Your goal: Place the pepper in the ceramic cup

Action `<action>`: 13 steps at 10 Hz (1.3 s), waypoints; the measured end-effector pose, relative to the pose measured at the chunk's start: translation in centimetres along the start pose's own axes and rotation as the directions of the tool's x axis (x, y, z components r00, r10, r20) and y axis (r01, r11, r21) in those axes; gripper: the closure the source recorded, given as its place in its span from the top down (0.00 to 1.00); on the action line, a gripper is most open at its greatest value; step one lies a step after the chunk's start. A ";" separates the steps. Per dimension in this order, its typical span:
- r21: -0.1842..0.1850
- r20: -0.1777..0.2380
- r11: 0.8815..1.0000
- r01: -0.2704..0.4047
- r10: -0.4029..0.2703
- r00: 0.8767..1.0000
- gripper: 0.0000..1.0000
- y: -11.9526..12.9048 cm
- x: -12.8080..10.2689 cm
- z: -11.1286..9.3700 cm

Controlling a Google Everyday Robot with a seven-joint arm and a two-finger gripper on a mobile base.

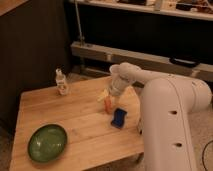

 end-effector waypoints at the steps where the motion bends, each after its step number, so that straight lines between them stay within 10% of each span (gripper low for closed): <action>1: -0.003 0.003 1.000 -0.001 0.001 1.000 0.70 0.1 0.0 0.1; 8: -0.008 0.054 1.000 0.007 -0.006 0.999 0.12 0.7 -0.3 1.0; 13: -0.043 0.070 0.999 0.008 -0.005 0.998 0.53 0.9 -0.3 1.0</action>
